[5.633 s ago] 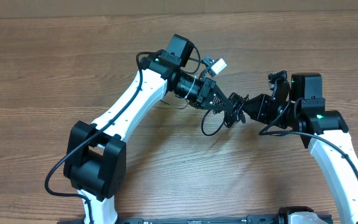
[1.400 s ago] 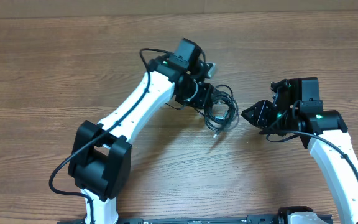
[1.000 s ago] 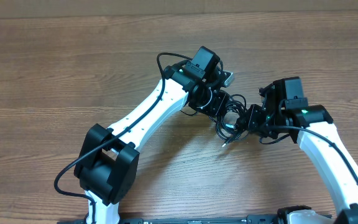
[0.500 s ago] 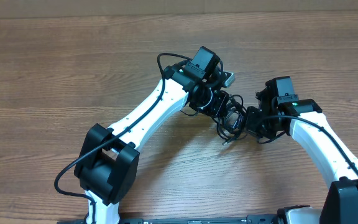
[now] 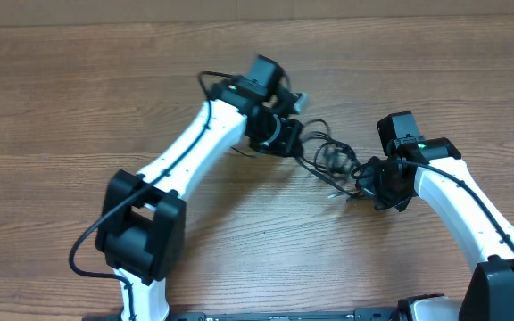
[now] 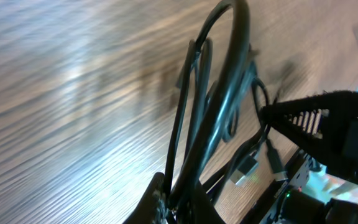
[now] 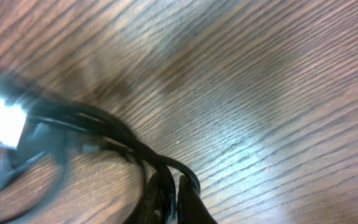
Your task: Untangle cables
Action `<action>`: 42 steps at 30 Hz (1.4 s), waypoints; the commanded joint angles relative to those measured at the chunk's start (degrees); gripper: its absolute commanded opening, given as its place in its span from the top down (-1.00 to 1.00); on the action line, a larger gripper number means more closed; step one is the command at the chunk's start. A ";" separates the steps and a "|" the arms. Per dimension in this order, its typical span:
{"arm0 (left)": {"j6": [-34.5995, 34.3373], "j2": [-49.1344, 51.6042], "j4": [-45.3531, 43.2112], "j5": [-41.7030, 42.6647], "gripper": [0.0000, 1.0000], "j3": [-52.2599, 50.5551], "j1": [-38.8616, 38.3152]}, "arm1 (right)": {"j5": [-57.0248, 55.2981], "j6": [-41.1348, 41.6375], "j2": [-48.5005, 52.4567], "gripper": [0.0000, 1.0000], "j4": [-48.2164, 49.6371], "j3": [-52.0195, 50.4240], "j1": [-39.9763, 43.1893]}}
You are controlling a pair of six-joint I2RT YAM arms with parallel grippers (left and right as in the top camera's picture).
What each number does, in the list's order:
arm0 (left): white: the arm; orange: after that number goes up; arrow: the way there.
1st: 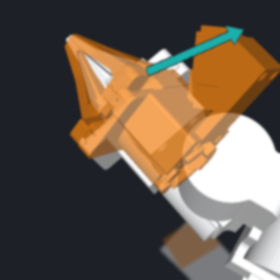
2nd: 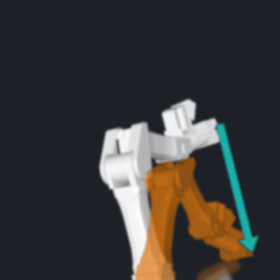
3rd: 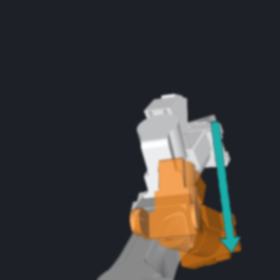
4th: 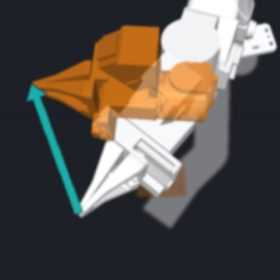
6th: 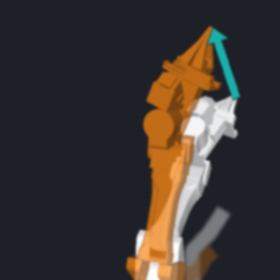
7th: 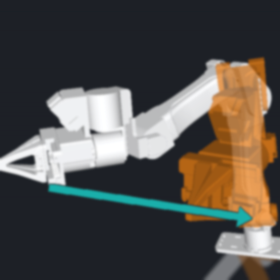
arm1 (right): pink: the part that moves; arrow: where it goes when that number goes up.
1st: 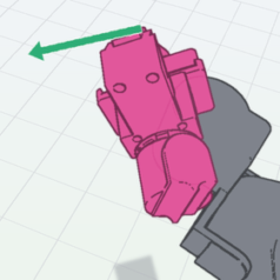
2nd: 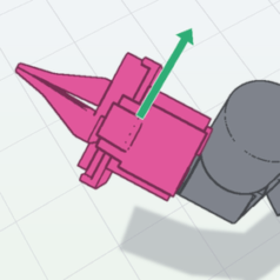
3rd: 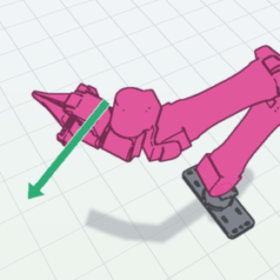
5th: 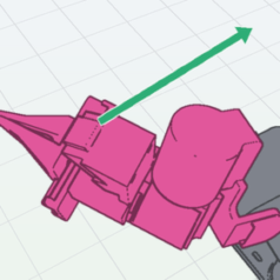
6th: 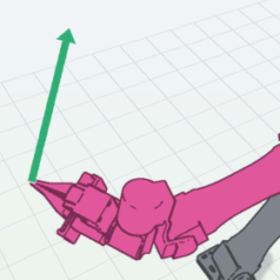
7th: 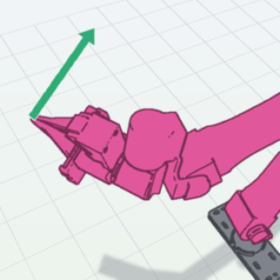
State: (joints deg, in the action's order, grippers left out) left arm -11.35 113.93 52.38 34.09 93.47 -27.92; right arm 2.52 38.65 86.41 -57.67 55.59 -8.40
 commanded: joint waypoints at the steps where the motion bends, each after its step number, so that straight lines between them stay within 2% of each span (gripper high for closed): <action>1: 1.62 -0.48 1.36 -4.72 0.92 1.46 7.30 | -10.43 1.01 0.39 0.92 -1.75 -0.90 1.03; 9: 2.64 -0.48 3.72 -5.88 0.91 1.44 8.33 | -10.29 2.08 0.39 0.92 -1.36 -0.87 1.03; 13: 2.64 -0.48 4.17 -5.99 0.91 1.46 8.28 | -8.22 -0.17 0.39 0.92 -0.92 -0.90 1.01; 16: 3.13 -0.48 4.20 -5.42 0.92 1.44 8.28 | -7.10 -0.13 0.39 0.74 -0.66 -0.90 1.03; 18: 6.38 -0.48 4.24 -1.99 0.92 1.44 8.09 | -5.03 -0.44 0.39 0.53 0.35 -0.87 1.03; 21: 16.74 -0.48 5.57 7.85 0.92 1.44 7.41 | 8.15 -10.16 0.39 0.32 6.36 -0.90 1.01; 23: 24.17 -0.48 7.85 13.99 0.92 1.44 6.97 | 16.98 -15.67 0.39 0.23 9.75 -0.87 1.01; 26: 32.72 -0.48 11.78 18.43 0.91 1.44 6.84 | 23.61 -18.14 0.39 0.13 12.87 -0.87 1.01; 27: 33.51 -0.48 12.24 17.84 0.85 1.44 6.84 | 24.20 -18.14 0.39 0.12 13.40 -0.87 1.01; 29: 32.41 -0.46 11.93 13.49 -0.01 1.44 6.99 | 24.35 -18.14 0.39 0.10 13.92 -0.87 1.01; 30: 28.65 -0.46 10.97 7.39 -0.86 1.44 6.99 | 24.30 -18.16 0.39 0.08 13.88 -0.87 1.01; 31: 26.51 -0.46 10.43 4.81 -0.99 1.44 6.99 | 24.28 -18.16 0.39 0.07 13.86 -0.87 1.01; 33: 22.99 -0.46 9.22 1.36 -0.99 1.44 6.99 | 24.11 -18.16 0.39 0.05 13.86 -0.87 1.01; 36: 20.96 -0.46 8.02 1.31 -1.00 1.44 6.75 | 24.09 -18.14 0.39 0.04 13.86 -0.87 1.01; 38: 19.85 -0.44 7.43 1.33 -0.93 1.42 6.43 | 23.63 -18.12 0.39 0.02 13.84 -0.90 1.01; 42: 19.89 0.02 6.99 -0.39 -0.66 1.42 4.44 | 21.22 -17.92 0.39 -0.02 12.96 -0.87 1.01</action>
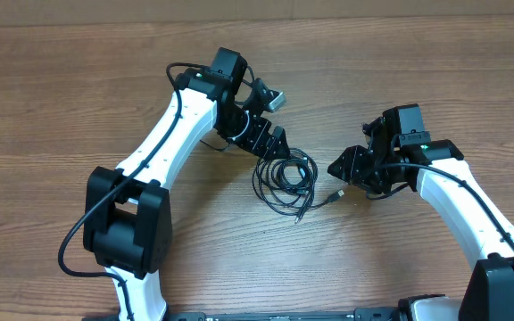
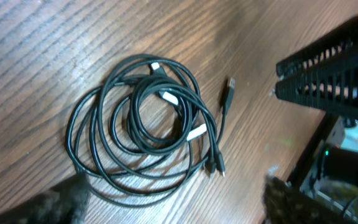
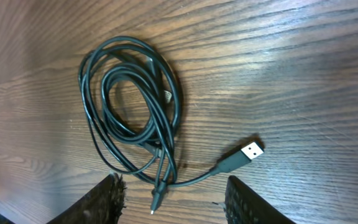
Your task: Untangle cables
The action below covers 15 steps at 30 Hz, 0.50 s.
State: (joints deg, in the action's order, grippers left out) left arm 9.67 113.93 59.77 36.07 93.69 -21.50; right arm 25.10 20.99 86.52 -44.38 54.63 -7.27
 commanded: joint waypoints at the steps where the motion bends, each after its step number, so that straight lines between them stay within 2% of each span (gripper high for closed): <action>1: -1.16 0.15 -0.46 -3.69 -0.62 1.18 -2.51 | -1.77 -0.26 0.28 -0.03 -0.76 0.09 -0.13; 5: -1.11 1.84 -2.08 -10.25 -0.38 1.18 -5.42 | -2.14 -0.24 0.28 -0.03 -1.84 0.09 -0.13; 11: -1.11 6.56 -4.13 -20.00 -0.34 1.18 -9.38 | -2.12 -0.04 0.28 -0.02 -2.38 0.07 -0.13; 15: -1.11 9.62 -4.94 -21.66 -0.26 1.18 -10.38 | -2.12 -0.04 0.28 -0.02 -2.45 0.09 -0.13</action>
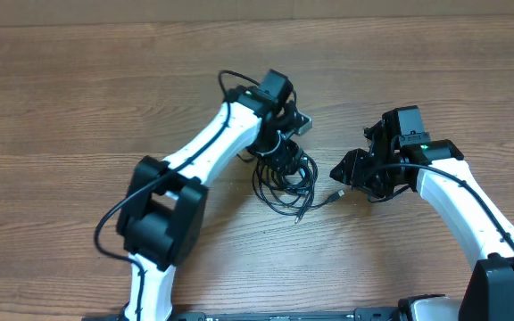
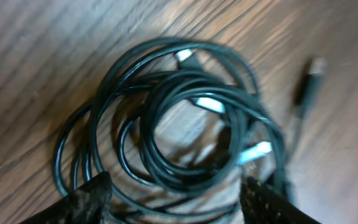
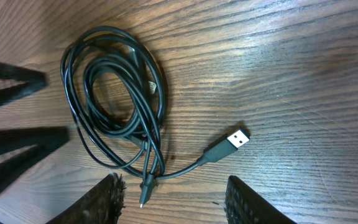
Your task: Untangle cables
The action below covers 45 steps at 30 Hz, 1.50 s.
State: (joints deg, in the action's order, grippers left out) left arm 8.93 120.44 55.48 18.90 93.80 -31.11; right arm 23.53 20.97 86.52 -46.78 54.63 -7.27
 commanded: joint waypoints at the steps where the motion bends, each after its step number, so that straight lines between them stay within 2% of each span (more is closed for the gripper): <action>1: -0.39 3.89 -1.01 -4.44 -0.20 1.07 -0.90 | -0.55 -0.02 0.28 -0.02 -0.02 0.07 -0.13; 7: -0.42 6.45 -1.60 -4.07 0.16 1.07 -1.70 | -0.55 -0.02 0.28 -0.02 -0.04 0.07 -0.13; 9: -0.42 6.62 -1.62 -4.07 0.37 1.07 -1.90 | -0.55 -0.02 0.28 -0.02 -0.04 0.07 -0.13; 10: -0.44 6.62 -1.79 -4.07 0.54 1.07 -1.97 | -0.55 -0.02 0.28 -0.02 -0.04 0.09 -0.13; 12: -0.46 6.60 -1.90 -4.07 0.64 1.09 -1.97 | -0.55 -0.02 0.28 -0.02 -0.02 0.09 -0.13; 15: -1.81 6.51 -1.81 -4.07 0.92 1.25 -1.95 | -0.55 -0.02 0.28 -0.02 -0.02 0.09 -0.13; 21: -5.14 6.40 -0.37 -3.85 0.92 4.63 -1.49 | -0.52 -0.04 0.28 -0.04 -0.04 0.07 -0.13; 22: -5.14 6.40 -0.11 -3.85 0.83 5.14 -1.49 | -0.55 -0.04 0.28 -0.04 -0.07 0.09 -0.13; 23: -5.14 6.40 0.15 -3.85 0.37 5.75 -1.49 | -0.55 -0.04 0.28 -0.04 -0.02 0.07 -0.13; 24: -5.09 6.40 0.17 -3.87 0.30 5.75 -1.53 | -0.55 -0.04 0.28 -0.04 -0.02 0.09 -0.13; 33: -5.07 6.45 2.78 -4.11 0.30 5.33 -2.19 | -0.55 -0.04 0.28 -0.03 -0.04 0.07 -0.13; 45: -5.09 6.78 -3.72 -4.48 0.37 -1.25 -2.36 | -0.55 -0.04 0.28 -0.04 -0.09 0.07 -0.13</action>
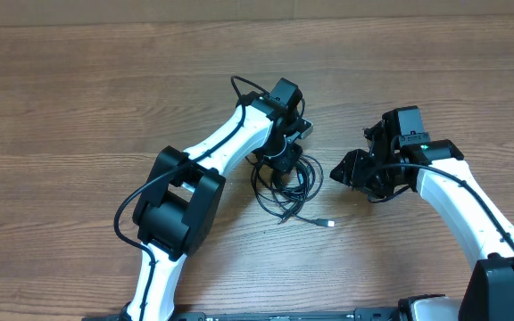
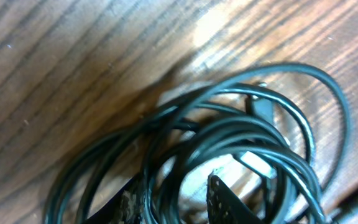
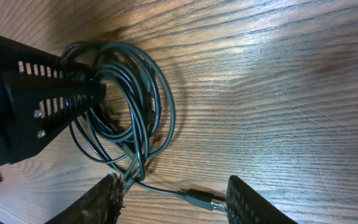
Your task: Untangle cables
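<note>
A coil of black cables [image 1: 286, 185] lies on the wooden table [image 1: 78, 107]. My left gripper [image 1: 284, 166] is down in the coil's far side. In the left wrist view the left gripper [image 2: 178, 200] is open but narrowed, with several strands of the cables [image 2: 229, 127] between its fingers [image 2: 224, 198]. My right gripper [image 1: 344, 169] hangs open to the right of the coil, touching nothing. In the right wrist view the cables [image 3: 169, 115] loop ahead, and a loose USB plug [image 3: 207, 200] lies between that gripper's wide fingertips [image 3: 109, 200]. The plug [image 1: 328, 223] trails toward the front.
The left arm [image 1: 230, 143] reaches across the table's middle from the front left. The right arm [image 1: 458, 192] comes in from the front right. Bare wood surrounds the coil on all sides.
My left gripper has dropped from just above the coil into it, and its jaws have narrowed around several strands. The loose USB plug now lies nearer the front. The right arm has not moved.
Both grippers were shut on the cable bundle, holding it between them. Then both were open and the coil lay flat on the table, the left gripper drawn back to the left. The left gripper then hung open over the coil, and now sits among its strands.
</note>
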Action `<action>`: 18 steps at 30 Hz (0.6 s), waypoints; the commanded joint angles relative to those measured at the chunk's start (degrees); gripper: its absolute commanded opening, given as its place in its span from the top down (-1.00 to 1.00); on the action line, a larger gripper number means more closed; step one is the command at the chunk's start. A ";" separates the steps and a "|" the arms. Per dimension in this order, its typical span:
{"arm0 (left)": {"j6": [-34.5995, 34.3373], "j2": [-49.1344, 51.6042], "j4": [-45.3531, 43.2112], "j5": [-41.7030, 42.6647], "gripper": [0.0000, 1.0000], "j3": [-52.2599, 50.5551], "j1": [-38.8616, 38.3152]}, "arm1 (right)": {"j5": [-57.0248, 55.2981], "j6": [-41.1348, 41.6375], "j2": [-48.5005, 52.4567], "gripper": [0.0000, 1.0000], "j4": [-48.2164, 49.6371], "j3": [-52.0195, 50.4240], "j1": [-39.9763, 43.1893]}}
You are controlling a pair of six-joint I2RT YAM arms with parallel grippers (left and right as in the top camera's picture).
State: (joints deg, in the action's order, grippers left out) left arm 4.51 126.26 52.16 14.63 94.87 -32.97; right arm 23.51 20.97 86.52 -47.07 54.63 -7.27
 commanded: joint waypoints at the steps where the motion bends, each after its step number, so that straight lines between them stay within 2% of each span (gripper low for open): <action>1: -0.68 0.96 -0.55 -0.22 0.37 -2.47 -0.48 | -0.52 -0.04 0.28 -0.03 0.20 0.09 -0.13; 4: -0.68 0.96 -0.63 -0.24 0.52 -2.54 -0.48 | -0.52 -0.04 0.28 -0.04 0.20 0.07 -0.13; 6: -0.68 0.96 -0.61 -0.24 0.88 -2.51 -0.48 | -0.50 -0.04 0.28 -0.04 0.20 0.07 -0.13; 7: -0.74 0.94 -0.59 -0.20 0.92 -2.45 -0.48 | -0.50 -0.04 0.28 -0.03 0.17 0.09 -0.13; 12: -3.56 0.13 1.20 -0.17 0.92 0.39 0.09 | -0.50 -0.04 0.28 -0.09 0.07 0.09 -0.13; 18: -3.87 -1.38 7.17 2.43 0.92 9.38 0.70 | 0.22 -0.04 0.28 -0.11 0.07 0.07 -0.13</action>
State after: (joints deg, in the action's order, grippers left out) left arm 1.78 126.23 57.78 14.59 98.02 -32.86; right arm 23.55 20.99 86.52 -47.18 54.63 -7.27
